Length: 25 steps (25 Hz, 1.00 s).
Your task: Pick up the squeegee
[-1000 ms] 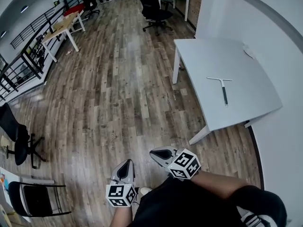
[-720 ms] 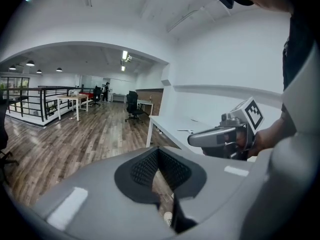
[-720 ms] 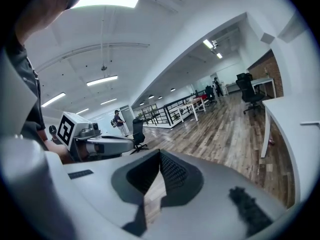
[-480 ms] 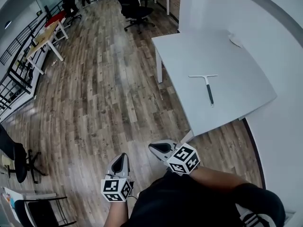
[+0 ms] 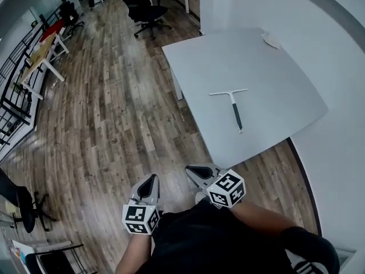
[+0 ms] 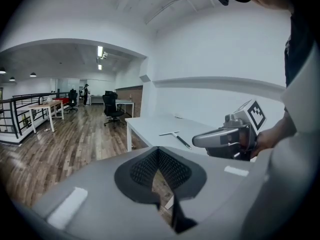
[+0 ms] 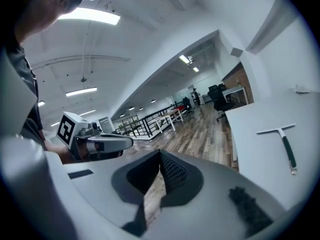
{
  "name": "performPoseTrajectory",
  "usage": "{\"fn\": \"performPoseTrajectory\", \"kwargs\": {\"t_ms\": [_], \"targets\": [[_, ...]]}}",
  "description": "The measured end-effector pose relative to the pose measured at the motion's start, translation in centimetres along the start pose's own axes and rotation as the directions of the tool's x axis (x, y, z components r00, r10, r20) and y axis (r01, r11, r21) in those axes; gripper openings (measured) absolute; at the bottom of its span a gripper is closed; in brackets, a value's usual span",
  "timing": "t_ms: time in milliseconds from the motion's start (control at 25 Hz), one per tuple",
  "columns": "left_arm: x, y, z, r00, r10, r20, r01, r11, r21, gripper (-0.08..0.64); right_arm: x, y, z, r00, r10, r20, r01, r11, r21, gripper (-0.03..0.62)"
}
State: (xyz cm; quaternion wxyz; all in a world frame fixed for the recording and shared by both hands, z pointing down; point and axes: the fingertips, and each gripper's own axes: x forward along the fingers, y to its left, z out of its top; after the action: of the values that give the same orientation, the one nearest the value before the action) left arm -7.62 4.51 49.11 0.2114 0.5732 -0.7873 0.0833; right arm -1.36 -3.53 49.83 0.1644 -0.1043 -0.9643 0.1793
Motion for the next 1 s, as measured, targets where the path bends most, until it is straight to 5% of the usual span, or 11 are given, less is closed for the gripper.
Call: {"fn": "performPoseTrajectory", "kwargs": {"t_ms": [560,800,1000], "targets": [[9.0,-4.1,1.9,0.973,-0.208,-0.103,0.216,0.974,0.075,0.006,-5.8,-9.8,-0.4,0.965,-0.257,0.047,0.249,0.959,0.134,0.006],[14.5,-4.2,3.7,0.940,-0.318,-0.126,0.333,0.936,0.116,0.006,-5.8,-13.9,0.7,0.927,-0.370,0.064,0.358,0.922,0.150,0.006],[19.8,-4.2,5.5,0.885,-0.437,-0.163,0.460,0.874,0.156,0.006,-5.5,-17.9,1.6,0.863,-0.501,0.061,0.482,0.855,0.191,0.006]]}}
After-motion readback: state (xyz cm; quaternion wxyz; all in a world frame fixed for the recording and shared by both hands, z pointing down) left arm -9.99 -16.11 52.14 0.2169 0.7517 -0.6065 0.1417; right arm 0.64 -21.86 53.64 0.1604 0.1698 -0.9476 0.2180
